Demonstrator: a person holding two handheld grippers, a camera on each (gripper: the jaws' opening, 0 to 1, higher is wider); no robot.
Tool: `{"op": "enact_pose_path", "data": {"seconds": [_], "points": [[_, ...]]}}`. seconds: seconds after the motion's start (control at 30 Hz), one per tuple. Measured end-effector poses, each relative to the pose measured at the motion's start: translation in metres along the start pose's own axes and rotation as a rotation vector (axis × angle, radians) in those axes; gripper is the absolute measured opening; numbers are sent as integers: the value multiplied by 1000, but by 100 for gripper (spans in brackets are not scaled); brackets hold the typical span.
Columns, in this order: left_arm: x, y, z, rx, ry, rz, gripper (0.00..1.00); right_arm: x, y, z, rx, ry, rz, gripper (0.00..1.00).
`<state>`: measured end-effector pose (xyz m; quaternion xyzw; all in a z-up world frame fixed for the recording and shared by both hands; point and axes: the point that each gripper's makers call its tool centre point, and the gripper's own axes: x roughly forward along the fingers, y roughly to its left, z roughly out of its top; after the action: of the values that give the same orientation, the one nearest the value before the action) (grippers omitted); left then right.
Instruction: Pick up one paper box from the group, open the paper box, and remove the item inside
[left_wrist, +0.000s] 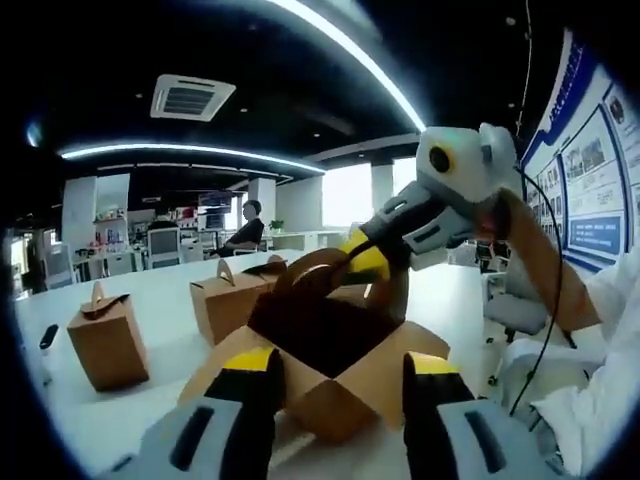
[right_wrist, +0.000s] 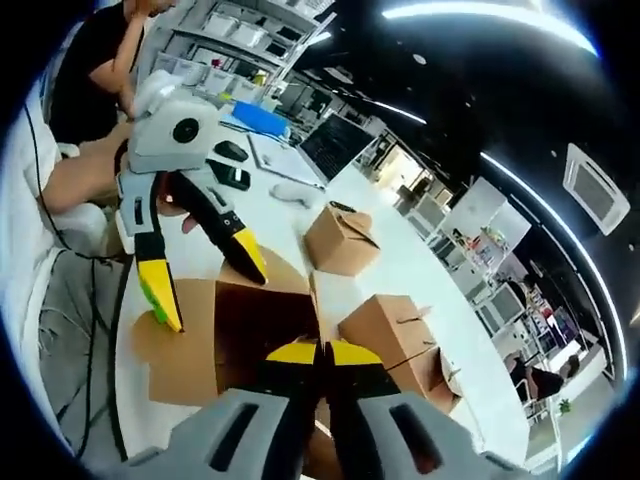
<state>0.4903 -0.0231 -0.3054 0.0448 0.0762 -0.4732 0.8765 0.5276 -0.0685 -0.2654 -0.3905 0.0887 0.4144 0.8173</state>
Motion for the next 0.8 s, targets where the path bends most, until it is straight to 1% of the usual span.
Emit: {"op": "enact_pose_path", "data": {"seconds": [0.4,0.57,0.8], "points": [[0,1,-1,2,-4,1,49,2,-17,2,50,-2,-39,5],[0,0,-1,4,-1,1,49,5,-28,1,79,-6,-67,9],[0,0,-1,-4,-8,-9,48,9,-37,-3,111,-7,-94,12]]}}
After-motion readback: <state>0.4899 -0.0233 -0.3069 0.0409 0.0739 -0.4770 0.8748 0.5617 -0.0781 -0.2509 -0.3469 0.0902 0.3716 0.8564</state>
